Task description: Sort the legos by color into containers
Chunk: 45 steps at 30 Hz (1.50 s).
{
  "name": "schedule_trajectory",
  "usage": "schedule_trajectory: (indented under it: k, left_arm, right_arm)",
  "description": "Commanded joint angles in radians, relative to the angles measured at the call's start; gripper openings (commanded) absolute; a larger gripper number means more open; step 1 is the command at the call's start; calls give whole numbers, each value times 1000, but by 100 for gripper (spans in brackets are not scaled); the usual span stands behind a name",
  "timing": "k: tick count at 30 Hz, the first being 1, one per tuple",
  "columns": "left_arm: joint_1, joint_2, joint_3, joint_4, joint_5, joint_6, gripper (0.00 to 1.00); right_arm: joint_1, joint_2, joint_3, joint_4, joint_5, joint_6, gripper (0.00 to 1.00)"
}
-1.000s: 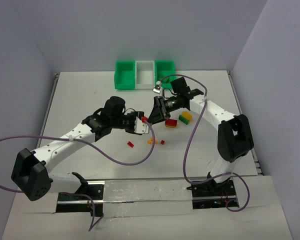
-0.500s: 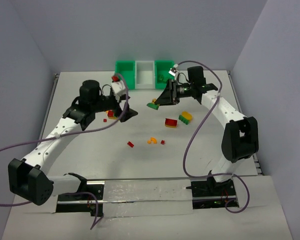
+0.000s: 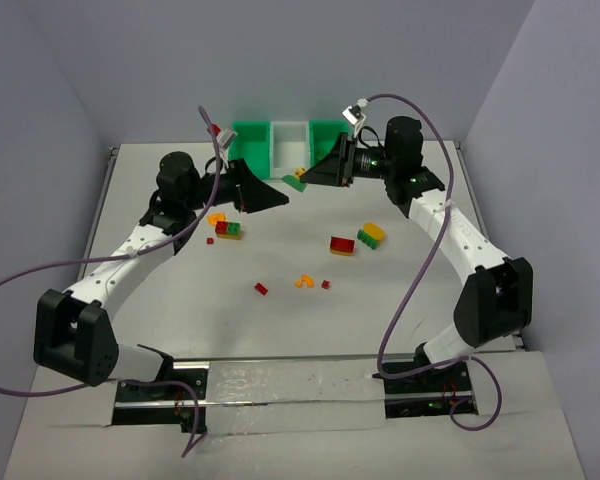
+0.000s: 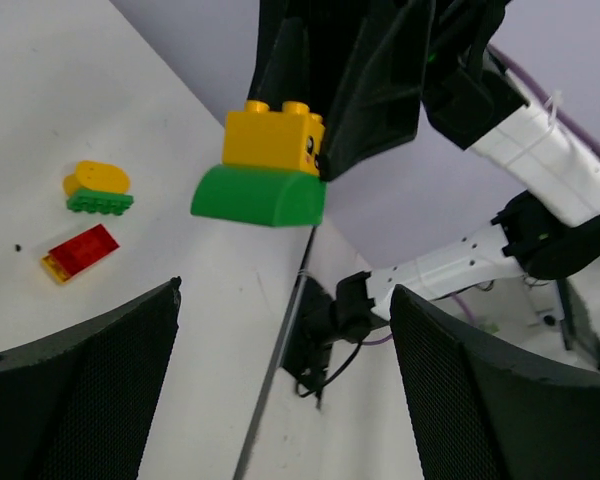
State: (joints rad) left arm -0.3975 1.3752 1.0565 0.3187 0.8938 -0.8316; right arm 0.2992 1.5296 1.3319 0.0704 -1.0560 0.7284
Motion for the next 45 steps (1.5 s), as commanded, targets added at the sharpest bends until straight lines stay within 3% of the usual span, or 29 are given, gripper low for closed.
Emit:
schedule_trajectory:
  k: [1, 6, 12, 18, 32, 36, 43, 45]
  left_arm:
    - [9, 35, -25, 288, 31, -307, 89]
    - [9, 53, -57, 452, 21, -402, 84]
    - [11, 64, -71, 506, 14, -414, 75]
    - [11, 73, -73, 503, -2, -400, 64]
    - [11, 101, -62, 504, -33, -401, 57]
    - [9, 97, -77, 525, -26, -417, 41]
    - [11, 76, -137, 512, -12, -396, 0]
    - [11, 64, -164, 477, -10, -374, 0]
  right_arm:
    - [23, -28, 2, 69, 0, 29, 0]
    - [40, -25, -5, 89, -14, 44, 0]
    - [43, -13, -23, 143, -35, 105, 0]
    - [45, -6, -39, 182, -41, 142, 0]
    - [57, 1, -48, 182, -45, 149, 0]
    - [57, 7, -54, 176, -36, 140, 0]
    - [10, 20, -32, 160, -15, 132, 0]
    - [-22, 23, -15, 164, -6, 140, 0]
